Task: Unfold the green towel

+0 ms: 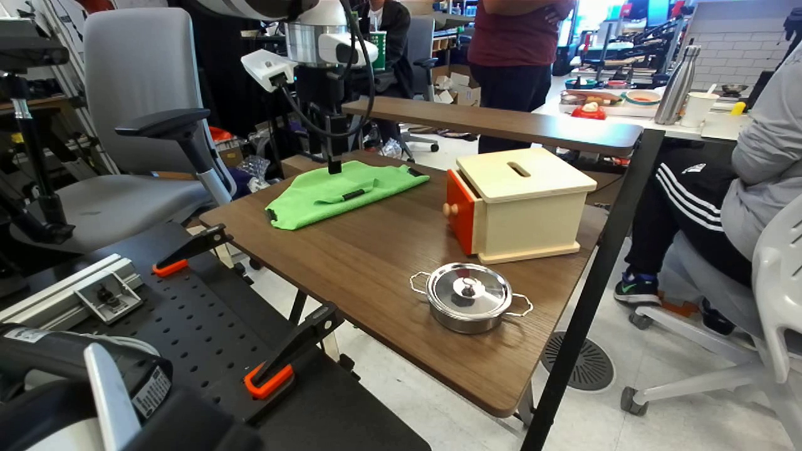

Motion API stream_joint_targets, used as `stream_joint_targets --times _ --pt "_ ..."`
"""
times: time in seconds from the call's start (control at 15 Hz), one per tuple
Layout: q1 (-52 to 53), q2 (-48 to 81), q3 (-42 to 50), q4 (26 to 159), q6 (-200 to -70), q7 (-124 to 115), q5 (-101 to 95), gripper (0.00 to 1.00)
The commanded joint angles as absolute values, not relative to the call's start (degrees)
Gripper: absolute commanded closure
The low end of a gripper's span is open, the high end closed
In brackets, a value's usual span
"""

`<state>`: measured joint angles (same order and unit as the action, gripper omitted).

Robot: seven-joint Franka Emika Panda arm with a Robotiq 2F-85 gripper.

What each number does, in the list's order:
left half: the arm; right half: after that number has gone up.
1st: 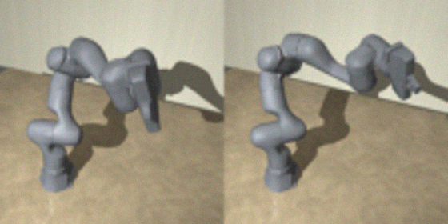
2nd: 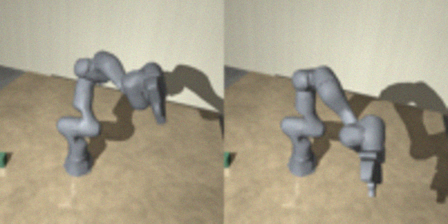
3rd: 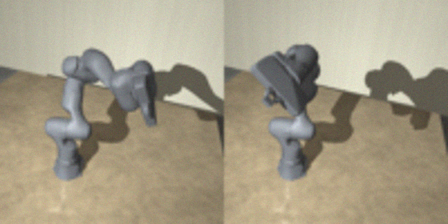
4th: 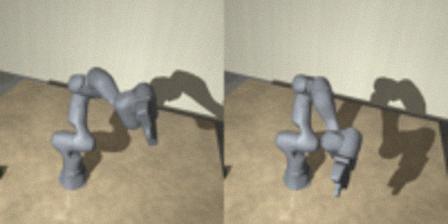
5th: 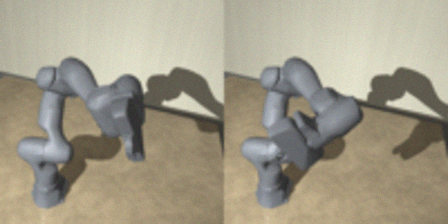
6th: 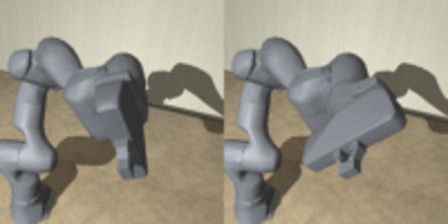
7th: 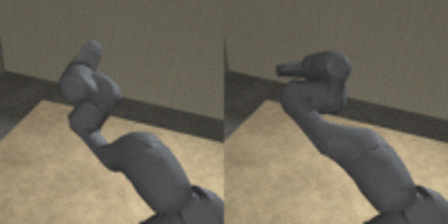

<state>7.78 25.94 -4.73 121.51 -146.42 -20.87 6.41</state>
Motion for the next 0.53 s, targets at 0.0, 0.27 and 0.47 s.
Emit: stream_joint_targets --times 0.0,0.27,0.47 --pt "8.82 27.95 -3.08 119.74 -147.78 -20.87 6.06 0.00" --pt "9.15 29.29 -2.60 118.85 -148.19 -20.95 5.76 0.00" --pt "10.12 30.50 -1.77 118.45 -149.37 -21.57 4.56 0.00"
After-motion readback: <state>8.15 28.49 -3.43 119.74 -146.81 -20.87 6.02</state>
